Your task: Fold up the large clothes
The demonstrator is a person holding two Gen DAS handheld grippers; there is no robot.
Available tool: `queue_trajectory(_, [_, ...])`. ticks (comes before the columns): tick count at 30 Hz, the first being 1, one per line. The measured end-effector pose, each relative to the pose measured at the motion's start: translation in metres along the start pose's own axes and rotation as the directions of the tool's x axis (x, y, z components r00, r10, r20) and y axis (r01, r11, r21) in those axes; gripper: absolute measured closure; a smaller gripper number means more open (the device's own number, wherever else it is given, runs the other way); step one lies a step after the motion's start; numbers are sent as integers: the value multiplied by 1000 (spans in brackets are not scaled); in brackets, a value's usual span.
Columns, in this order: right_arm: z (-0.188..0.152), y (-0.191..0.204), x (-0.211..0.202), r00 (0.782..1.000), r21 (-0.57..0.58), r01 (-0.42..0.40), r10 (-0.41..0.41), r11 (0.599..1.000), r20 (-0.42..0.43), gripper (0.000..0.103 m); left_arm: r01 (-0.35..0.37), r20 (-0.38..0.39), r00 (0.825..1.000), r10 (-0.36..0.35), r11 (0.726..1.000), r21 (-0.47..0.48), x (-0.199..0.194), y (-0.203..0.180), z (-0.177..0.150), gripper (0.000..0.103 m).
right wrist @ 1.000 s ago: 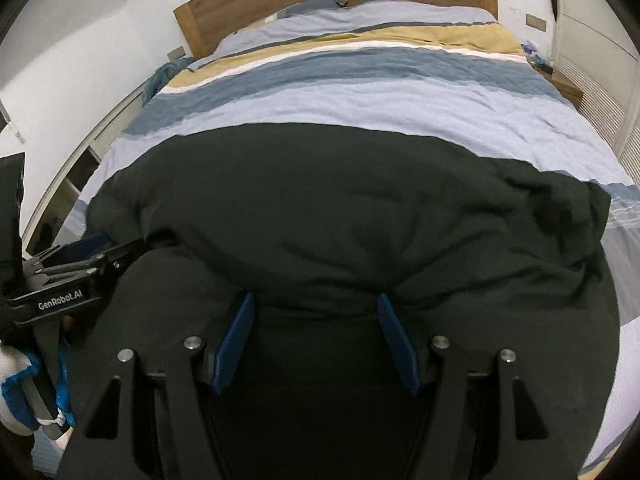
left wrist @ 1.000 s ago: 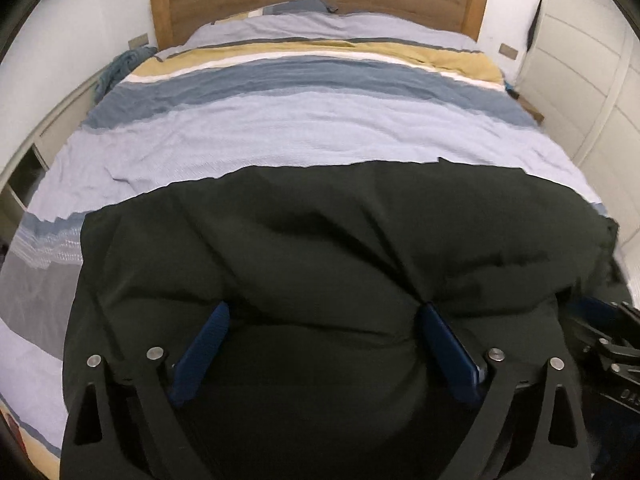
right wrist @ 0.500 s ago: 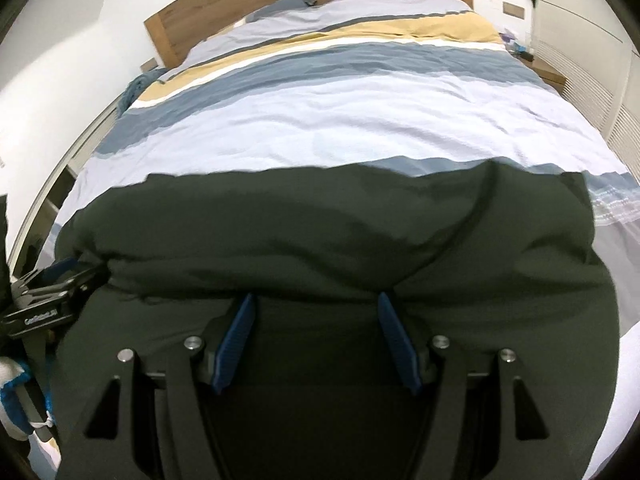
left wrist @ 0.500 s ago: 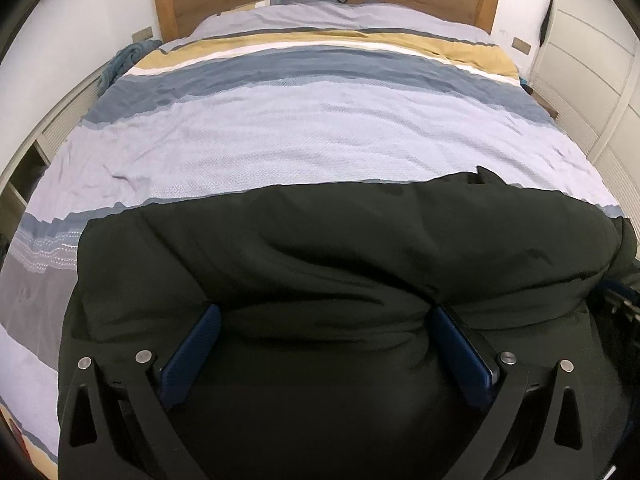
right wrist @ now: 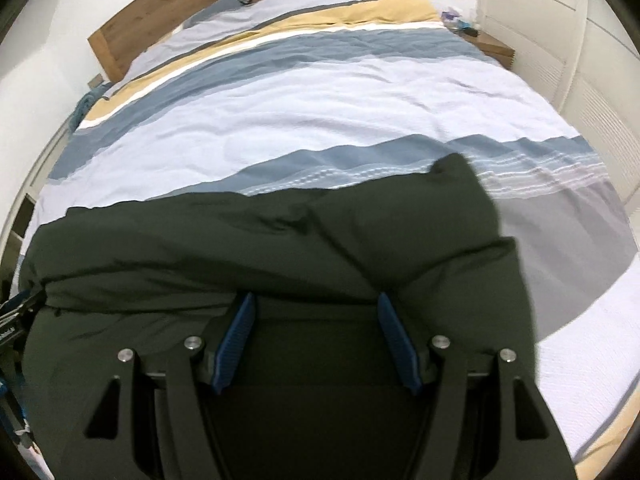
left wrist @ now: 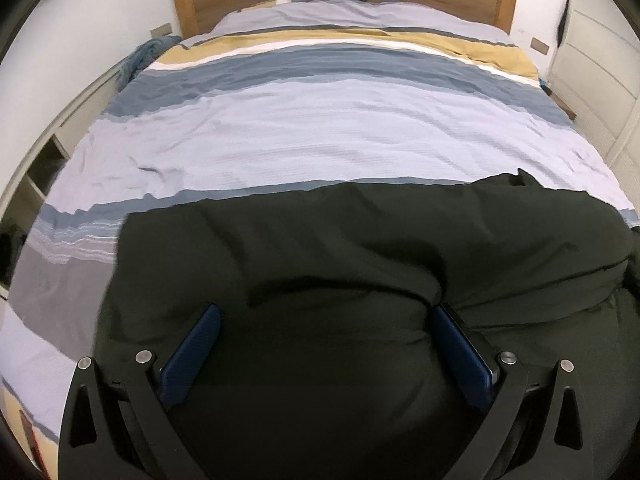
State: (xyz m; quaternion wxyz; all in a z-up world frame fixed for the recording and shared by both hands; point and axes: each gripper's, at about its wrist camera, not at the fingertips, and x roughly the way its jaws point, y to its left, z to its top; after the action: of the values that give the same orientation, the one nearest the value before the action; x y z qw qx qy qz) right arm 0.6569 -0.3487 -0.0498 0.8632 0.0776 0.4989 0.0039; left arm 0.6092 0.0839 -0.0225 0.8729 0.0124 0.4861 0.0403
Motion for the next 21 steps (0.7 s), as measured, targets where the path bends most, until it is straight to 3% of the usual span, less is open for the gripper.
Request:
queue_trajectory(5, [-9,17,-34,999,-76,-14,17,997,41,41,-13,49,999,12,1000,10,-30,5,-14,1])
queue_trajectory(10, [-36,55,-60,996,-203,-68,80,977,50,41,24,79,997,-20,998,-51,-53,23,-39,1])
queue_trajectory(16, [-65,63,-50,995,-217,-97,97,971,-12,41,-21,-40,999,15,991,-135,-33,65,-67,0])
queue_trajectory(21, [-66,35,-52,999,-187,-28,24,982,-22,41,-64,-80,996,51,985,-163,-34,96,-73,0])
